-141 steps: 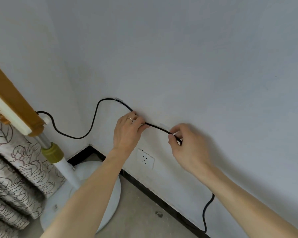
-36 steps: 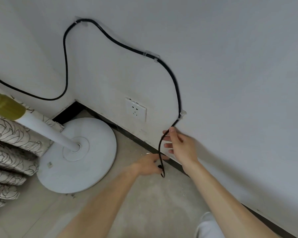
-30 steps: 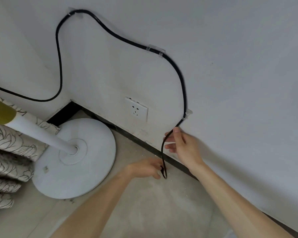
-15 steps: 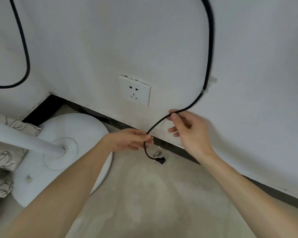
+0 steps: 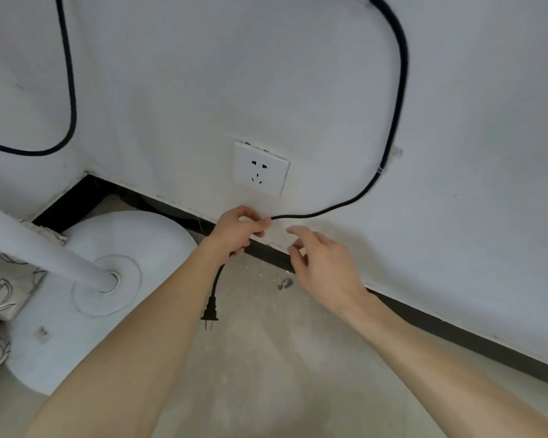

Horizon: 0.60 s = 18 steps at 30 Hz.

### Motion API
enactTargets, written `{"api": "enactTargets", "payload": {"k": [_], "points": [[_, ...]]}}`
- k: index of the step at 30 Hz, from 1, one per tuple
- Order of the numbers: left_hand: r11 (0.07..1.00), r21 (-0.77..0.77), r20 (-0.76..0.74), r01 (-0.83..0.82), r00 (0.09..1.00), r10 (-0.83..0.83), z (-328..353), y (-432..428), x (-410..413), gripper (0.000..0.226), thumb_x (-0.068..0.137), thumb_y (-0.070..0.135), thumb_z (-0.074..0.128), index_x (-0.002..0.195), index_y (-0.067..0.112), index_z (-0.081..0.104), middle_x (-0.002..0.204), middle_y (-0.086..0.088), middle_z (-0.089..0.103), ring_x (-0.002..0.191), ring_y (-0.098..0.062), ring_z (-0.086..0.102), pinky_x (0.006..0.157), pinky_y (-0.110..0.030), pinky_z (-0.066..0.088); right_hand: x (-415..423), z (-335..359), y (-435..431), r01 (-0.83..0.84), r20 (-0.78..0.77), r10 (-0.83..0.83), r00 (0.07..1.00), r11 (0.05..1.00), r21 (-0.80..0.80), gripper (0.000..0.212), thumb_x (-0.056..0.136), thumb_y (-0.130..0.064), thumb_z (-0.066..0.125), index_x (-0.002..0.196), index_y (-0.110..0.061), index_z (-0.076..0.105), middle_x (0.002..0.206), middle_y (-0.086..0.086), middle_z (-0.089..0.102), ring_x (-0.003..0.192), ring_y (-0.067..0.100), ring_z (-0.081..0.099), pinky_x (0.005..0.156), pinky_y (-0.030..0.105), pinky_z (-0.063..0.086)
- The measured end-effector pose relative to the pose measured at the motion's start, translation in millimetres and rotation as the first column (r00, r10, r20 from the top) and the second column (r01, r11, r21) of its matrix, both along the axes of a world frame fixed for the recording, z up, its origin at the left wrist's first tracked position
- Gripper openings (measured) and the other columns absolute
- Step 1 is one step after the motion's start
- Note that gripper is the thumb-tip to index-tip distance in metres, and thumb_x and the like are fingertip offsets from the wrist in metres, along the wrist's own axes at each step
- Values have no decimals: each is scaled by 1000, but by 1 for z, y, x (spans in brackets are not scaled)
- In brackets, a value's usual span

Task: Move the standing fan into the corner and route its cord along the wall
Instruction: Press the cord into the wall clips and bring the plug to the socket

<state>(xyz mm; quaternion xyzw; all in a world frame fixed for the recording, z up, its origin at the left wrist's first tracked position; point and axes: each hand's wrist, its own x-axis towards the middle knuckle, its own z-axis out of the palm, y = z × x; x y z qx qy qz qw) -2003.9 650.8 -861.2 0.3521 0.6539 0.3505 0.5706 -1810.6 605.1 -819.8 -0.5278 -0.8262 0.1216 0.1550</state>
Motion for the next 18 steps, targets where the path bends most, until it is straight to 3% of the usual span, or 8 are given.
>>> {"api": "enactTargets", "payload": {"k": [4, 7, 9, 11, 14, 18], "points": [[999, -44, 60, 1, 998, 2, 2, -8, 5, 12, 85, 12, 73, 92, 10, 64, 91, -10, 77, 43, -10, 43, 37, -20, 31, -15, -11, 12, 40, 101, -44, 994, 998, 40, 43, 101, -27, 41, 143, -24, 43, 113, 6, 68, 91, 38, 65, 72, 42, 53], [990, -74, 93, 124, 989, -117, -1, -13, 4, 12, 81, 10, 76, 92, 8, 70, 80, -6, 72, 43, -9, 47, 37, -21, 35, -14, -18, 18, 64, 213, -76, 974, 996, 64, 35, 102, -33, 41, 134, -26, 53, 117, 4, 67, 92, 39, 66, 71, 42, 52], [990, -60, 91, 124, 989, -118, -3, -13, 2, 14, 79, 12, 79, 91, 8, 73, 64, 0, 65, 43, -9, 50, 38, -20, 37, -13, -19, 18, 27, 291, -60, 955, 993, 114, 29, 99, -36, 48, 122, -24, 61, 107, 3, 68, 82, 37, 68, 62, 40, 52], [987, -55, 89, 154, 985, -148, -4, -17, 1, 17, 78, 14, 81, 93, 9, 74, 58, 2, 64, 45, -10, 53, 41, -20, 41, -13, -21, 15, -29, 357, -45, 933, 980, 199, 19, 91, -33, 66, 101, -18, 69, 89, 6, 65, 57, 32, 65, 45, 33, 45], [969, -84, 140, 232, 966, -219, -8, -24, -4, 21, 80, 16, 81, 100, 17, 76, 75, -2, 72, 59, -16, 67, 50, -23, 50, -11, -21, 17, -2, 419, -109, 901, 967, 255, 18, 75, -20, 83, 78, -11, 67, 78, 8, 58, 37, 27, 51, 38, 22, 28], [904, -221, 173, 367, 927, -334, -20, -40, -26, 27, 83, 29, 78, 109, 32, 72, 88, 2, 77, 81, -17, 75, 69, -35, 57, -1, -22, 26, 59, 426, -186, 885, 954, 293, 20, 75, -16, 82, 73, -4, 66, 79, 13, 60, 32, 28, 50, 37, 24, 31]]}}
